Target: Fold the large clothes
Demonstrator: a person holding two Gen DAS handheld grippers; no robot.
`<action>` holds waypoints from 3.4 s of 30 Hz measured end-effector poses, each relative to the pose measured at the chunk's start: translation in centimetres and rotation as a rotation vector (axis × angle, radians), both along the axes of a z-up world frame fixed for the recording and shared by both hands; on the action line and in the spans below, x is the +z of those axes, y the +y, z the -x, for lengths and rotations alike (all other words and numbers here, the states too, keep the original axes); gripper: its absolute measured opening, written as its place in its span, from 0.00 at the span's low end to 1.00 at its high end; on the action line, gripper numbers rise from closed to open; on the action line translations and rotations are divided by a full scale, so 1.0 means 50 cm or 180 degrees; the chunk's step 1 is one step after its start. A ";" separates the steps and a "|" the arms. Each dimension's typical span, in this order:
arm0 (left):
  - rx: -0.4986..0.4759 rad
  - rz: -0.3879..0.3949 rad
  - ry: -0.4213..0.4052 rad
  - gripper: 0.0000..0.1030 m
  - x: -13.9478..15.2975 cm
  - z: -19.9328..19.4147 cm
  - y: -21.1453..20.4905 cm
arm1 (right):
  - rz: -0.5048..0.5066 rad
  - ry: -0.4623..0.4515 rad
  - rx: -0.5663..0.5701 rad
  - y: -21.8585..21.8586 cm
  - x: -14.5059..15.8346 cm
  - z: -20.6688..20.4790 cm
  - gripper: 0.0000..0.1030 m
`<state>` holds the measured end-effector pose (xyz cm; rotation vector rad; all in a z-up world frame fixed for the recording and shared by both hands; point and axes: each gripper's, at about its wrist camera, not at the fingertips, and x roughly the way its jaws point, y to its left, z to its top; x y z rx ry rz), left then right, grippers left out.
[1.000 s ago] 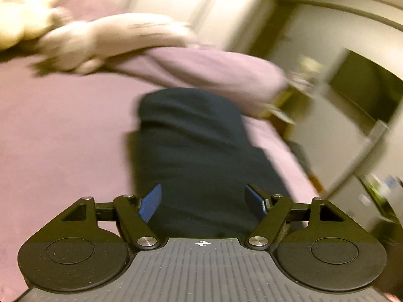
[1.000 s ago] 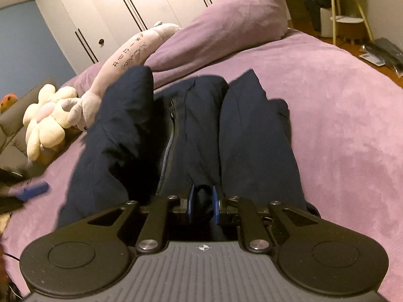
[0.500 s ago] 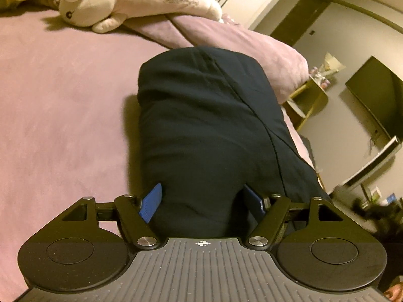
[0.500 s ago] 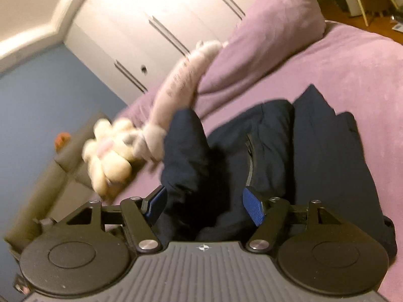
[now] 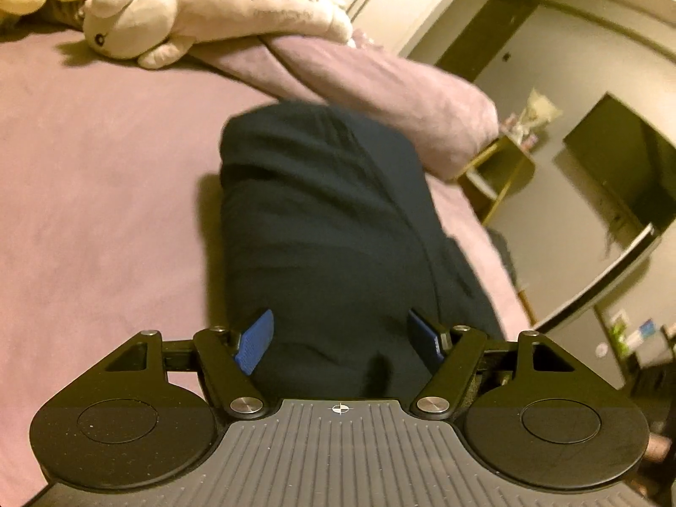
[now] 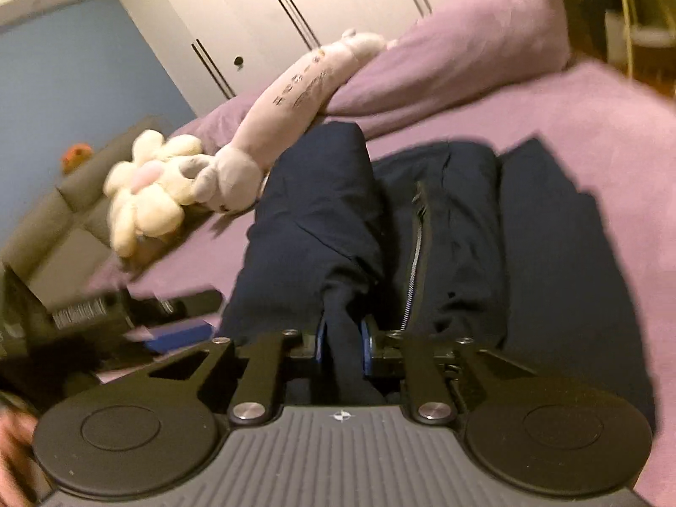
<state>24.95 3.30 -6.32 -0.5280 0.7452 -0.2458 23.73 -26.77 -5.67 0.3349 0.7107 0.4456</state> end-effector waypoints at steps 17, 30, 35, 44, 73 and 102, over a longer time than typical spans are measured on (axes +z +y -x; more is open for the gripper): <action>0.0095 0.0226 0.0229 0.64 -0.040 -0.059 0.002 | -0.0794 0.0161 -0.0577 -0.167 -0.007 -0.004 0.85; 0.0001 -0.0041 0.0186 0.64 -0.030 -0.058 -0.030 | -0.0869 0.0706 0.0075 -0.059 -0.054 -0.213 0.89; -0.0039 0.0010 0.0187 0.65 -0.031 -0.051 -0.021 | -0.0655 0.0607 -0.0274 -0.122 -0.040 -0.174 0.89; 0.0008 -0.0004 0.0170 0.67 -0.035 -0.055 -0.029 | -0.1278 0.0955 0.0000 -0.128 -0.091 -0.221 0.97; 0.0160 0.0056 -0.0045 0.57 0.013 -0.025 -0.035 | 0.0133 0.0367 -0.0579 -0.126 -0.021 -0.100 0.20; -0.0110 -0.0040 0.0230 0.64 -0.012 -0.068 -0.120 | 0.0588 0.0086 -0.0489 -0.074 -0.014 -0.072 0.24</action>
